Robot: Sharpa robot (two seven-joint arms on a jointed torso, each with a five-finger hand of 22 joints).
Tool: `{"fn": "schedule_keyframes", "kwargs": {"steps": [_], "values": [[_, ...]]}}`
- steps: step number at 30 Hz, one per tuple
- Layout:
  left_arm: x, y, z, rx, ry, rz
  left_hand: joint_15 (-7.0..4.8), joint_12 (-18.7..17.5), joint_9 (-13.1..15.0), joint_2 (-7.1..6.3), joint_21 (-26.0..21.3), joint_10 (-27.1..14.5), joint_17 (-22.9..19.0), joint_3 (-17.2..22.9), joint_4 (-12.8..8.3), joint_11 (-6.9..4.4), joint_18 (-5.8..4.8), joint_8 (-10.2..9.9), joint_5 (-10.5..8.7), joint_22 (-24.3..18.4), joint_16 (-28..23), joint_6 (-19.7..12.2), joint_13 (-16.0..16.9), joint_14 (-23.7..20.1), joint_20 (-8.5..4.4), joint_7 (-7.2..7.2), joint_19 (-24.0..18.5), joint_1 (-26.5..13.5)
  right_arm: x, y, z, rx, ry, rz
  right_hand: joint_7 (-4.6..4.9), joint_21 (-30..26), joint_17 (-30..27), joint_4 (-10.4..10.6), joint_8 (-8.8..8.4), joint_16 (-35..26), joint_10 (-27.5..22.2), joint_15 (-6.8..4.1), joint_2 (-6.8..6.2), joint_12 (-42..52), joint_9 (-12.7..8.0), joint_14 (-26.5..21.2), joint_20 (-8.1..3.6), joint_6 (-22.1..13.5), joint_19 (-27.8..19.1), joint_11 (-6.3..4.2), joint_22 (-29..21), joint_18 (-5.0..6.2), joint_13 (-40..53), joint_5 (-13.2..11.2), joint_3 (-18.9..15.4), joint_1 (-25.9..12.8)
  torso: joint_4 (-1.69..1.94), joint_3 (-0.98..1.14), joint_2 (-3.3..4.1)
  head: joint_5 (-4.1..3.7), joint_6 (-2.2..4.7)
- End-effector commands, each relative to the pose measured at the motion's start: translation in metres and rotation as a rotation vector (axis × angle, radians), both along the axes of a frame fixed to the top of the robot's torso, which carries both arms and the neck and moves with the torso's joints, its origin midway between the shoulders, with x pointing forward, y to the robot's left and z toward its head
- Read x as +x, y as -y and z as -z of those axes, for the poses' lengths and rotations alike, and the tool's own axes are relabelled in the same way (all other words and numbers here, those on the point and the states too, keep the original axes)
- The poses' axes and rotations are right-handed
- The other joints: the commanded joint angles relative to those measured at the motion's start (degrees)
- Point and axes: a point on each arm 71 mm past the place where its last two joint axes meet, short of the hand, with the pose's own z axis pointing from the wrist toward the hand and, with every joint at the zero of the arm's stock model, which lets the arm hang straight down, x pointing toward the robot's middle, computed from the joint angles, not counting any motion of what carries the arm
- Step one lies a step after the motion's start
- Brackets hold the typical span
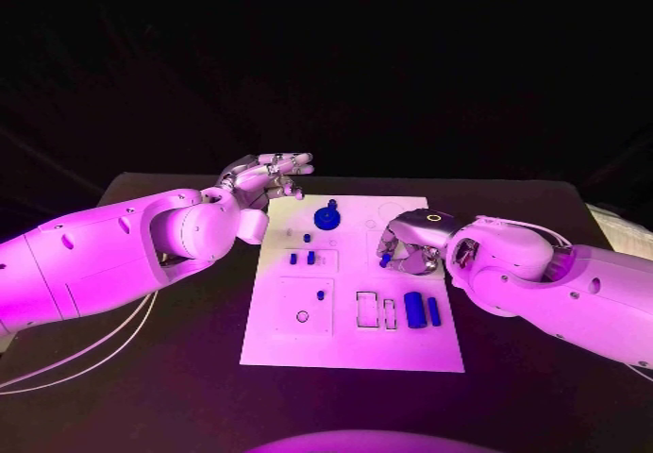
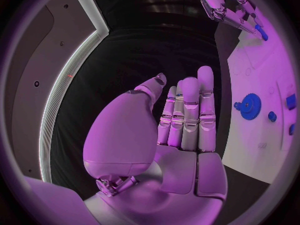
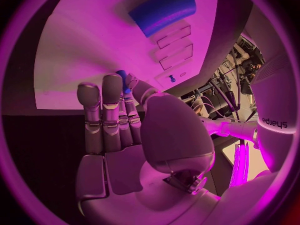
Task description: Assemble the parts on the task board
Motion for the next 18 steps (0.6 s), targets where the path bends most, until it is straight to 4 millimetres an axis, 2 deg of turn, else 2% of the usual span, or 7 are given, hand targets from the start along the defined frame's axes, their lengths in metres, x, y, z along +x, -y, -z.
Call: {"fn": "schedule_keyframes", "kwargs": {"steps": [1, 11, 18], "values": [[-0.001, 0.002, -0.001, -0.012, 0.002, 0.019, 0.04, 0.30, -0.05, 0.46, -0.23, -0.38, -0.10, -0.38, -0.07, -0.02, 0.63, 0.07, -0.05, -0.06, -0.33, -0.52, 0.07, -0.32, 0.25, 0.06, -0.01, 0.18, 0.000, -0.002, 0.003, -0.039, 0.008, -0.004, -0.18, 0.69, 0.61, 0.04, 0.37, 0.85, 0.92, -0.18, 0.65, -0.08, 0.12, 0.45, 0.05, 0.90, 0.73, -0.26, 0.87, -1.13, -0.03, -0.37, 0.73, -0.05, 0.01, -0.03, -0.02, -0.05, -0.01], [-0.001, 0.002, -0.001, -0.012, 0.001, 0.019, 0.04, 0.30, -0.05, 0.46, -0.23, -0.38, -0.10, -0.38, -0.07, -0.02, 0.63, 0.07, -0.05, -0.06, -0.33, -0.52, 0.07, -0.32, 0.25, 0.06, -0.01, 0.18, 0.001, -0.003, -0.001, 0.015, 0.080, 0.009, -1.01, 4.27, 4.64, 0.17, 1.47, 4.86, 4.67, -1.05, 1.85, -0.02, 0.65, 1.45, -0.56, 3.79, 3.35, -1.33, 6.38, -2.05, 0.21, -0.53, 2.93, 0.18, 0.01, -0.01, -0.05, 0.03, -0.23], [0.000, 0.001, -0.001, -0.011, 0.000, 0.018, 0.06, 0.41, -0.04, 0.55, -0.36, -0.48, -0.16, -0.53, -0.10, -0.02, 0.64, 0.11, -0.03, -0.18, -0.33, -0.57, 0.10, -0.39, 0.28, 0.06, 0.00, 0.31, -0.005, 0.003, -0.014, 0.134, 0.130, 0.028, -1.22, 5.17, 5.41, 0.34, 1.64, 5.76, 5.54, -1.26, 1.41, -0.38, 0.81, 1.57, -0.83, 4.25, 3.91, -1.53, 7.59, -2.26, 0.18, -0.55, 3.22, -0.29, 0.00, 0.00, -0.07, 0.08, -0.33]]}}
